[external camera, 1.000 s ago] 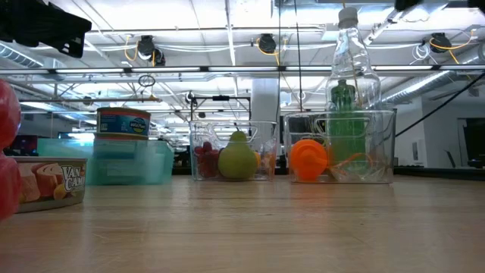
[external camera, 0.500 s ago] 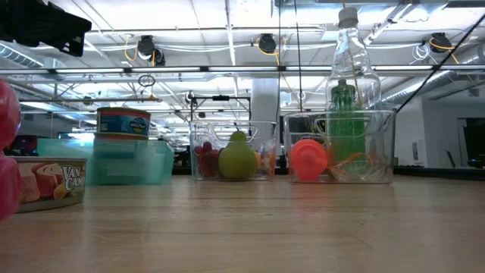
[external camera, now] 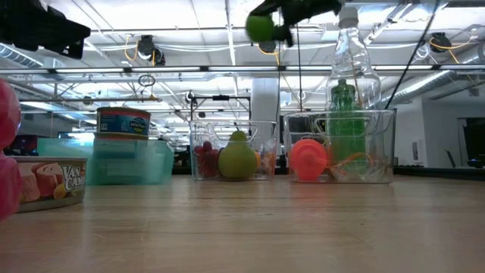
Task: Pick & Place Food Item
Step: Put the green apple into the left transparent bin
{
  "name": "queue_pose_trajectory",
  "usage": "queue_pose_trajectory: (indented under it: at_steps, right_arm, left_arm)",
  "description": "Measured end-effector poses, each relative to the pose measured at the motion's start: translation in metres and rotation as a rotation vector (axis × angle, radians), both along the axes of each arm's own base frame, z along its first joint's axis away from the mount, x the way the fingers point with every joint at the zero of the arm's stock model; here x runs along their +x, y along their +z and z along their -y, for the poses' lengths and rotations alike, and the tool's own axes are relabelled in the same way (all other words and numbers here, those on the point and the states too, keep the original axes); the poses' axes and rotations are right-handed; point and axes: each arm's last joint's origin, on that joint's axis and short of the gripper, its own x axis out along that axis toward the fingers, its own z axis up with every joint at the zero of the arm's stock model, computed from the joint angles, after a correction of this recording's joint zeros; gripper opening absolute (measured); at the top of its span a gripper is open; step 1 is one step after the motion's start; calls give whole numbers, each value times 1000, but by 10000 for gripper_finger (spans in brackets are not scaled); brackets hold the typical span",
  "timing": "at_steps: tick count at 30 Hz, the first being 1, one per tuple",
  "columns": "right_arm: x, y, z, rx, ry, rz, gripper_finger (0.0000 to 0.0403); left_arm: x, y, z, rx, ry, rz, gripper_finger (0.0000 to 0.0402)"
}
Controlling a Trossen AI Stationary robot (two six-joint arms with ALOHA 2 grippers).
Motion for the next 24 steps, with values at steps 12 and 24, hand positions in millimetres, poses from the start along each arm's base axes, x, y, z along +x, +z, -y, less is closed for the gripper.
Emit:
queue_pose_trajectory:
  at_steps: [12, 24]
  right_arm:
    - [77, -73, 5, -182, 203, -132, 312]
    - [115, -137, -26, -339, 329, -453, 312]
  left_arm:
    - [0, -2, 0, 71, -3, -9, 24]
    - [0, -1, 0, 87, -3, -4, 24]
